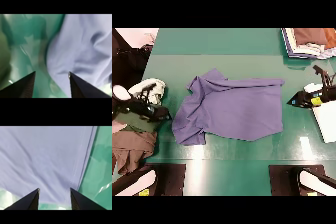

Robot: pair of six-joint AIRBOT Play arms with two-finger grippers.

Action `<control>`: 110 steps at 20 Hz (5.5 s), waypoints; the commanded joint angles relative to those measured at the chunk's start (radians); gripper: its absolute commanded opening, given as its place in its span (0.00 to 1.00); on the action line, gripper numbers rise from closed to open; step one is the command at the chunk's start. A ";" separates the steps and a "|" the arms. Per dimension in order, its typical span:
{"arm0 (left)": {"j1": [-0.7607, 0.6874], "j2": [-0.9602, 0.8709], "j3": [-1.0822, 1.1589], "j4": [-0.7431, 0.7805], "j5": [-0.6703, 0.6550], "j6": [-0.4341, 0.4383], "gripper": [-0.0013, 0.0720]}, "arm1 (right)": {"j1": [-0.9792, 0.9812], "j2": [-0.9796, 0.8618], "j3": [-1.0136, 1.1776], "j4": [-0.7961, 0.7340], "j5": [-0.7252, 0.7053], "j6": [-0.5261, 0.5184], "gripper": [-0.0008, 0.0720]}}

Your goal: Fold the shirts.

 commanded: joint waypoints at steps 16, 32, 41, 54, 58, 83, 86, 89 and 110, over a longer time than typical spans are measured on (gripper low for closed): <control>0.008 0.020 -0.169 -0.214 0.177 0.031 0.05 | 0.000 0.196 -0.303 -0.004 -0.023 0.106 0.61; 0.008 0.021 -0.052 -0.214 0.151 0.031 0.05 | 0.214 0.219 -0.628 0.183 -0.413 0.219 0.55; 0.008 0.140 0.042 -0.208 0.145 0.027 0.05 | 0.200 0.220 -0.471 0.173 -0.357 0.214 0.03; 0.008 0.338 1.119 -0.214 0.063 0.021 0.05 | 0.000 0.221 0.752 0.058 -0.064 0.189 0.03; 0.008 0.338 1.349 -0.226 0.082 -0.032 0.05 | -0.047 0.227 1.003 0.016 0.045 0.190 0.03; -0.123 -0.365 0.627 -0.347 0.389 0.161 0.05 | 0.004 -0.356 0.475 0.015 -0.200 0.189 0.03; -0.137 -0.422 0.627 -0.349 0.534 0.162 0.05 | 0.021 -0.468 0.605 0.012 -0.265 0.187 0.03; -0.137 -0.438 0.627 -0.346 0.551 0.202 0.05 | 0.021 -0.532 0.716 -0.064 -0.257 0.187 0.03; -0.102 -0.429 0.457 -0.279 0.181 0.156 0.77 | -0.017 -0.341 0.330 -0.134 -0.077 0.160 0.51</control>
